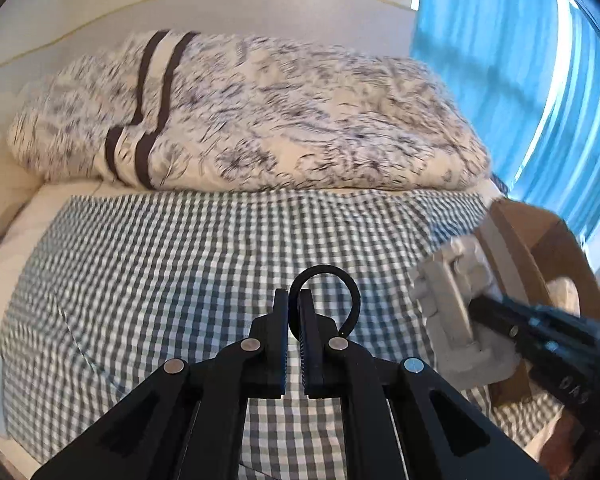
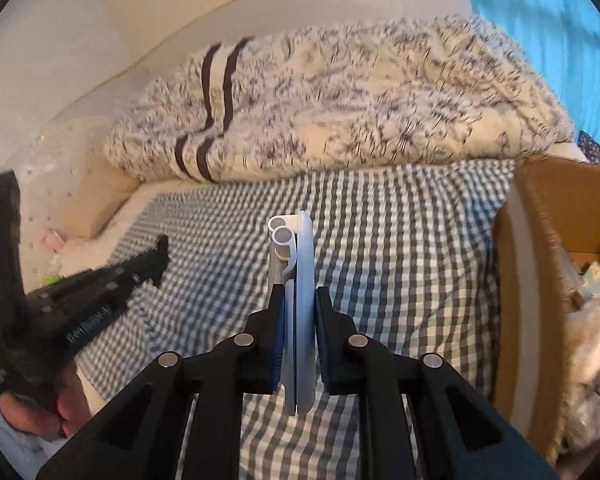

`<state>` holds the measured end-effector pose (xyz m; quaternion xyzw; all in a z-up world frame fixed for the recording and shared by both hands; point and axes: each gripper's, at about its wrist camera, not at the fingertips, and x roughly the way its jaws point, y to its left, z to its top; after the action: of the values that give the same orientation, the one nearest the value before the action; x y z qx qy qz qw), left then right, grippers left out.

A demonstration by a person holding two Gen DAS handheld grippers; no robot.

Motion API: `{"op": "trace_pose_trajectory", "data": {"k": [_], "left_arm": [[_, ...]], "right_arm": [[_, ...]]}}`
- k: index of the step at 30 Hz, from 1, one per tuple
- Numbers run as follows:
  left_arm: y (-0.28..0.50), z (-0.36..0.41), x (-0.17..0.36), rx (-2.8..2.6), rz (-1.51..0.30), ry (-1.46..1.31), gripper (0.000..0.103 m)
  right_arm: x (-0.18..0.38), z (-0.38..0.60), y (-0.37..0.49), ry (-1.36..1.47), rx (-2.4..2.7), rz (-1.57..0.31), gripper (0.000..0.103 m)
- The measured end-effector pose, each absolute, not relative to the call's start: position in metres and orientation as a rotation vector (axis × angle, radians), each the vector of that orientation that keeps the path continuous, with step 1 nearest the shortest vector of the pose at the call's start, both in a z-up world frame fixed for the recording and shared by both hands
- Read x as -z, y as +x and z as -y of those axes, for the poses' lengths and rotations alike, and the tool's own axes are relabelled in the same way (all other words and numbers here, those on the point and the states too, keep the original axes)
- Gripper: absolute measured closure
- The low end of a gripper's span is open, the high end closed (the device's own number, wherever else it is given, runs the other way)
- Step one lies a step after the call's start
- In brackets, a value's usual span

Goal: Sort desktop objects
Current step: 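Carry the case and hair tie over the cardboard box and open both grippers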

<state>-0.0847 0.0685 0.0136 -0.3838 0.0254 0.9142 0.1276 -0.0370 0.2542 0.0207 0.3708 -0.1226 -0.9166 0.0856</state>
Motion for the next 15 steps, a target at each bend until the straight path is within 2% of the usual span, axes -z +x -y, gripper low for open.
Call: {"op": "trace_pose_trajectory", "data": {"k": [7,15], "left_arm": [[-0.057,-0.137,-0.054,-2.557,-0.204,-0.993,0.098],[-0.038,-0.252,-0.101,-2.291,-0.158,-0.879,0.098]], "right_arm": [[-0.084,-0.313,-0.005,0.93,2.839,0.491,0.09],[-0.115,-0.415,0.028,0.93,3.084,0.531,0.09]]}}
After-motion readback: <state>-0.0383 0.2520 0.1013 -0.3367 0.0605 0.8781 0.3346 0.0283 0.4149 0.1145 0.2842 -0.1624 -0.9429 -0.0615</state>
